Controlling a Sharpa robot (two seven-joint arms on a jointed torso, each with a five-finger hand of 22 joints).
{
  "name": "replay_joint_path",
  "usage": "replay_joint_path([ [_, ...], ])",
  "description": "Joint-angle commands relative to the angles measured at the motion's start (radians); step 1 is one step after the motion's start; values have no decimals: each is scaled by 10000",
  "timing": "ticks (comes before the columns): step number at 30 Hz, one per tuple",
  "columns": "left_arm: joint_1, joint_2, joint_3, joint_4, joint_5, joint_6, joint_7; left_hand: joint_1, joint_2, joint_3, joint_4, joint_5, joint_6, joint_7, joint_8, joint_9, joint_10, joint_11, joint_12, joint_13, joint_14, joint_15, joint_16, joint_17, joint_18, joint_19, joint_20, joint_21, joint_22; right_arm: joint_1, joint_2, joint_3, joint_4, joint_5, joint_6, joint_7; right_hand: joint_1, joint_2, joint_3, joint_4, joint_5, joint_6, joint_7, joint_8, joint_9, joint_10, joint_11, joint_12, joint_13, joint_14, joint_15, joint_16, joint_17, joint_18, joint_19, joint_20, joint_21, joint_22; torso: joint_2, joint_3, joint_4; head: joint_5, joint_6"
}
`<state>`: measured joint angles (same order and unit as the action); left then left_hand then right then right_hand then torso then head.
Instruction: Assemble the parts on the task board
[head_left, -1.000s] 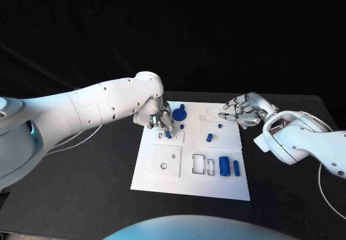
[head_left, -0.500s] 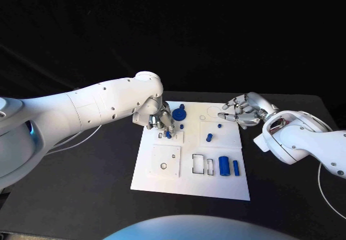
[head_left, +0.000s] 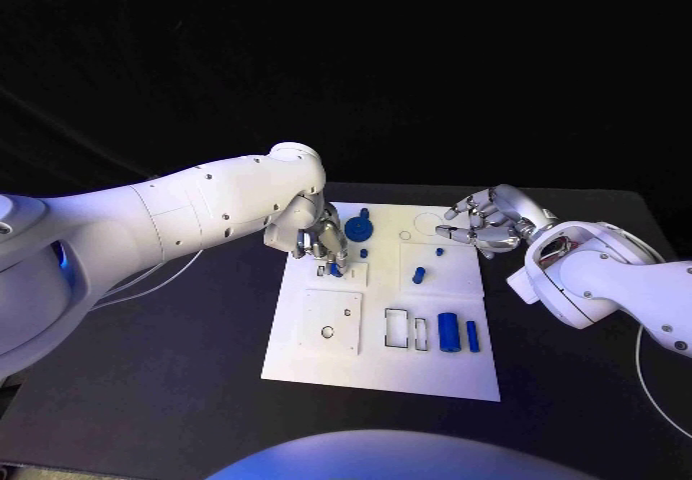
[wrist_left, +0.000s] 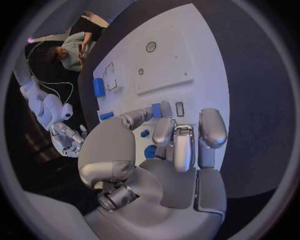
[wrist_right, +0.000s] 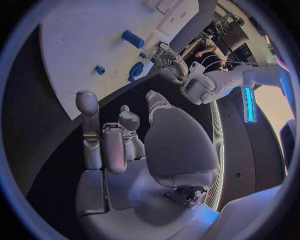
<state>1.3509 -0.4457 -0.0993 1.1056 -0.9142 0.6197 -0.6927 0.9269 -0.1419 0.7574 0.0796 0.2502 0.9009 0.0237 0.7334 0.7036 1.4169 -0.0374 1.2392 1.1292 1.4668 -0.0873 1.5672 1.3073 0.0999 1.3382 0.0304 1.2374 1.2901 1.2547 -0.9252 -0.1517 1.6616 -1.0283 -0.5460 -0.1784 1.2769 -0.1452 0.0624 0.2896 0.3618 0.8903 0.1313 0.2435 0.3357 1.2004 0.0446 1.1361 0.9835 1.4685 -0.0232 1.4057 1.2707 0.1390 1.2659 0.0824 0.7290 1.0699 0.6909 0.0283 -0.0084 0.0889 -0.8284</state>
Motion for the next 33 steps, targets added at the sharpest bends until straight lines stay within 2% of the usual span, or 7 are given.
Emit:
replay_joint_path([
  [1, -45, 2, -30, -16, -10, 248, -260, 141, 31, 0, -84, 16, -53, -18, 17, 29, -32, -56, -11, 5, 1040, -34, 36, 2635, -76, 23, -35, -57, 5, -5, 8, 0, 5, -83, 146, 60, -98, -16, -53, 27, -34, -77, -23, 68, 9, -46, 27, -47, 3, 227, -16, -31, -8, 199, -45, -4, -53, -8, 0, 0, 2, 3, 6],
  [10, -44, 6, -30, -23, -5, 245, -259, -256, 10, -147, 177, -117, -15, 23, -16, 17, -39, -19, -17, -11, 1040, -9, 36, 2635, -79, 36, -26, -70, 31, -5, 4, 0, 11, -105, 151, 59, -98, -16, -53, 27, -34, -77, -23, 68, 9, -46, 27, -47, 3, 227, -16, -31, -8, 199, -45, -4, -53, -8, 3, 2, -4, -11, 7],
  [16, -43, 13, -30, -27, 1, 265, -258, -488, -34, -222, 313, -376, 6, 28, -45, 6, -42, -13, -10, -12, 1040, -3, 36, 2635, -77, 38, -21, -90, 42, -5, -3, 0, 17, -108, 152, 54, -98, -16, -53, 27, -34, -77, -23, 68, 9, -46, 27, -47, 3, 227, -16, -31, -8, 199, -45, -4, -53, -8, 5, 5, 4, -22, 6],
  [20, -43, 15, -31, -28, 27, 274, -255, -738, -41, -294, 505, -590, 35, 40, -73, -7, -49, -2, -13, -23, 1040, 5, 36, 2635, -76, 40, -15, -107, 53, -5, -8, 0, 21, -108, 180, 52, -101, -10, -64, 24, -46, -76, -25, 73, 15, -45, 26, -51, -11, 228, -17, -44, -17, 198, -35, -5, -75, -22, 7, 1, 0, -27, 7],
  [24, -43, 16, -31, -25, 46, 270, -254, -997, -42, -133, 659, -1302, 37, 42, -128, -28, -70, 1, -27, -51, 1040, 9, 36, 2635, -75, 45, -8, -130, 75, -5, -15, 0, 28, -107, 209, 52, -102, -11, -68, 24, -47, -77, -25, 73, 16, -61, 26, -70, -37, 221, -17, -61, -44, 209, -55, -5, -137, -58, 7, 0, 2, -33, -3],
  [33, -43, 26, -31, -31, 56, 247, -255, -1211, -109, -88, 778, -1654, 65, 58, -145, -31, -79, 16, -30, -65, 1040, 18, 36, 2635, -75, 50, -4, -146, 94, -5, -23, 0, 24, -109, 233, 48, -110, -26, -86, 24, -55, -88, -22, 70, 16, -85, 28, -96, -72, 212, -15, -81, -70, 216, -69, -4, -190, -89, 0, -1, 9, -37, -16],
])
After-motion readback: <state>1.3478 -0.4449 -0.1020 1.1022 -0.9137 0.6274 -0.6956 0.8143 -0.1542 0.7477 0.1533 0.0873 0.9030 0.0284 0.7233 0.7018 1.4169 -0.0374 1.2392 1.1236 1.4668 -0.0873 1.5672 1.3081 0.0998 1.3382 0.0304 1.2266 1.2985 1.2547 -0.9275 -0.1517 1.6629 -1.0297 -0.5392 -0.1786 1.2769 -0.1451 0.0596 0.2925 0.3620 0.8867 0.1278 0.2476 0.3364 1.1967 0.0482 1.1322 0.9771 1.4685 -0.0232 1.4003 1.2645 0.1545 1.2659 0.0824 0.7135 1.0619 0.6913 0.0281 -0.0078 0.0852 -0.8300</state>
